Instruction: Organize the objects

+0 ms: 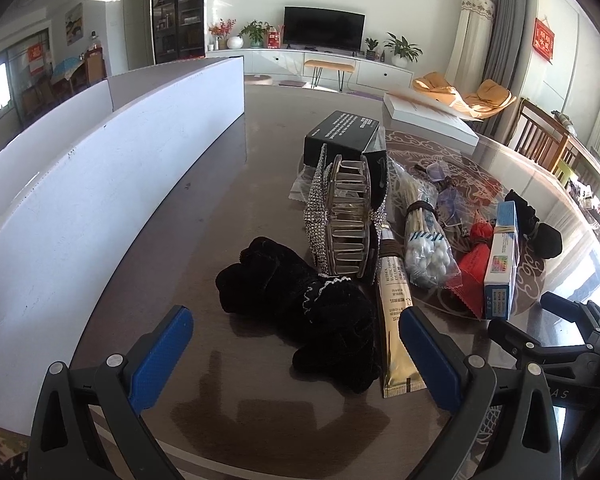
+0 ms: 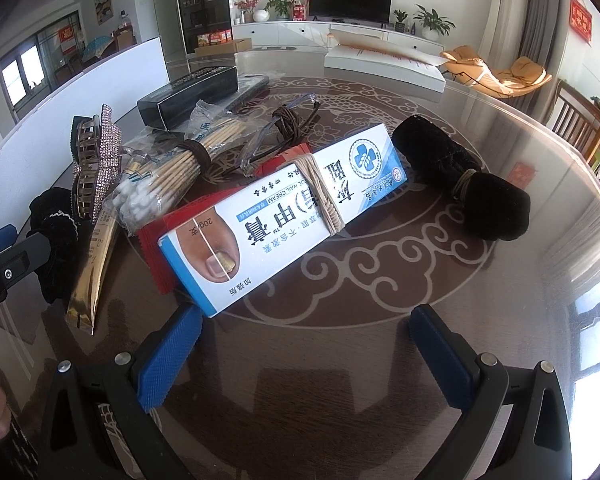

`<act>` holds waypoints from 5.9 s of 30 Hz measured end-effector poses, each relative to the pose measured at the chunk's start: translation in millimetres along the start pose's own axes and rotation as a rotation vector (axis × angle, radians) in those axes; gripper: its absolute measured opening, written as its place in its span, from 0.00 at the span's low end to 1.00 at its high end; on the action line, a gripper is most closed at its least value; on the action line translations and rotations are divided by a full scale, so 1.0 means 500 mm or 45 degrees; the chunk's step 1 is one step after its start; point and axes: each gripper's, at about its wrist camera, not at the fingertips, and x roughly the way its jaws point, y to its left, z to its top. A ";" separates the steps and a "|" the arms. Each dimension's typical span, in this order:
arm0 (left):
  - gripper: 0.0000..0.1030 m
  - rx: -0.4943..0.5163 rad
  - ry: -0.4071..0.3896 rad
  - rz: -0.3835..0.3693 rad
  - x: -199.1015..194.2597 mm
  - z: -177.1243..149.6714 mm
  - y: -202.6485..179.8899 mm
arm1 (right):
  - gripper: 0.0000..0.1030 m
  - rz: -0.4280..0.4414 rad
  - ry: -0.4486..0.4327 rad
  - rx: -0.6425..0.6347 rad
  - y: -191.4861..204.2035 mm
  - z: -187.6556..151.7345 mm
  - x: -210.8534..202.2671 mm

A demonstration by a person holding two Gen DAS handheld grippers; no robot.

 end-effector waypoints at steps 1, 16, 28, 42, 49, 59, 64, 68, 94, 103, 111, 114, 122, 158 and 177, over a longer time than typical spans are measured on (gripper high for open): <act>1.00 -0.012 0.007 -0.003 0.002 0.001 0.003 | 1.00 0.000 0.000 0.000 0.000 0.000 0.000; 1.00 0.002 0.013 -0.006 0.005 -0.001 -0.002 | 1.00 0.000 -0.001 -0.001 0.000 0.001 0.000; 1.00 -0.003 0.018 -0.008 0.009 -0.002 0.002 | 1.00 0.000 -0.001 -0.001 0.000 0.001 0.000; 1.00 -0.007 0.020 -0.009 0.013 -0.001 0.001 | 1.00 0.000 -0.001 -0.002 0.000 0.000 0.000; 1.00 -0.006 0.023 -0.010 0.015 -0.001 0.000 | 1.00 0.000 -0.001 -0.002 0.000 0.000 0.000; 1.00 -0.006 0.022 -0.010 0.016 -0.001 -0.001 | 1.00 0.000 -0.001 -0.002 0.000 0.001 0.000; 1.00 -0.001 0.023 -0.010 0.016 -0.002 -0.003 | 1.00 0.000 -0.001 -0.002 0.000 0.000 0.000; 1.00 -0.008 0.017 -0.018 0.012 -0.002 -0.002 | 1.00 0.000 -0.001 -0.002 0.000 0.000 0.000; 1.00 0.046 0.018 -0.001 0.008 -0.008 -0.014 | 1.00 0.000 -0.002 -0.002 0.000 0.000 -0.001; 1.00 0.052 0.016 0.001 0.006 -0.006 -0.016 | 1.00 0.000 -0.002 -0.002 0.000 0.000 -0.001; 1.00 0.056 0.014 0.003 0.005 -0.006 -0.017 | 1.00 0.000 -0.002 -0.002 0.000 0.000 -0.001; 1.00 0.059 0.012 0.004 0.005 -0.007 -0.019 | 1.00 0.000 -0.002 -0.002 -0.001 0.000 -0.001; 1.00 0.059 0.012 0.005 0.004 -0.008 -0.019 | 1.00 0.001 -0.002 -0.003 -0.001 0.000 -0.001; 1.00 0.028 0.084 -0.057 0.023 0.042 0.005 | 1.00 0.001 -0.001 -0.003 -0.001 0.000 -0.001; 1.00 0.006 0.347 0.026 0.081 0.027 0.083 | 1.00 0.001 -0.001 -0.002 -0.001 0.000 -0.001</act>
